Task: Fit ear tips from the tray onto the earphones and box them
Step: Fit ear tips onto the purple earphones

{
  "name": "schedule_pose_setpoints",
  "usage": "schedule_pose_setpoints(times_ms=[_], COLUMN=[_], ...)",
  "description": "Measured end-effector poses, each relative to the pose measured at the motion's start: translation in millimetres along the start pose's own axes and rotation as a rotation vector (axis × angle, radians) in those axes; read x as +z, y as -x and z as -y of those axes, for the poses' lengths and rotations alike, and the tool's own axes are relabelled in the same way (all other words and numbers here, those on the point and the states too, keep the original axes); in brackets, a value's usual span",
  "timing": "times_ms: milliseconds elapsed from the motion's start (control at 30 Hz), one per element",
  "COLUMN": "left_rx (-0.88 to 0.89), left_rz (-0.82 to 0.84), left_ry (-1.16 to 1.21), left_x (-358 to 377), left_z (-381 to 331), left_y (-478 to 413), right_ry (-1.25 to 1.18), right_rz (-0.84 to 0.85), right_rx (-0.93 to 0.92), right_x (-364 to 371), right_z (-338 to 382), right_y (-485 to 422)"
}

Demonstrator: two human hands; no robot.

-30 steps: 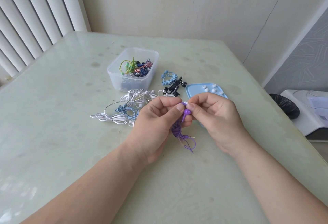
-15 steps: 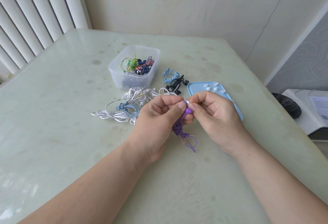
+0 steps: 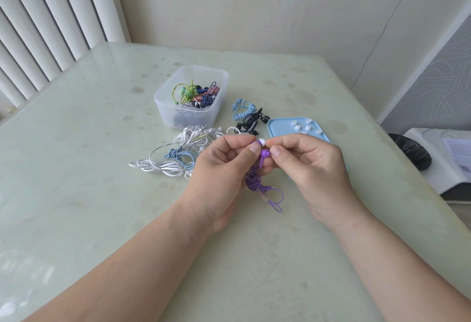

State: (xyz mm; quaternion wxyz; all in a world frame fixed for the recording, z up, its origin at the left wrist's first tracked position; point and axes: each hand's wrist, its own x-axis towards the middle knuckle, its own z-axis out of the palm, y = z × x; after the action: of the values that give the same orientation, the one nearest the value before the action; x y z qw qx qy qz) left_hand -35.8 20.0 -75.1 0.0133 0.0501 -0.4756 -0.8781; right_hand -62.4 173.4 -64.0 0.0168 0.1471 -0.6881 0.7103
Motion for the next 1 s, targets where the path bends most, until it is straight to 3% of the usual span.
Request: schedule_pose_setpoints(times_ms=[333,733,900,1000], left_rx=[-0.010,-0.059,-0.074,-0.082], left_rz=[0.025,0.060,0.060,0.065], left_ry=[-0.044,-0.072,-0.057,-0.059], left_x=[0,-1,-2,-1], left_z=[0,-3,-3,-3], left_y=[1,0,-2,-2], right_ry=[-0.059,0.085,0.298,0.577], right_rz=[-0.044,-0.010,-0.185,-0.169], right_rx=[0.024,0.004,0.044,0.108], right_x=[-3,-6,-37,-57], right_z=[5,3,14,14], right_y=[-2,-6,-17,-21])
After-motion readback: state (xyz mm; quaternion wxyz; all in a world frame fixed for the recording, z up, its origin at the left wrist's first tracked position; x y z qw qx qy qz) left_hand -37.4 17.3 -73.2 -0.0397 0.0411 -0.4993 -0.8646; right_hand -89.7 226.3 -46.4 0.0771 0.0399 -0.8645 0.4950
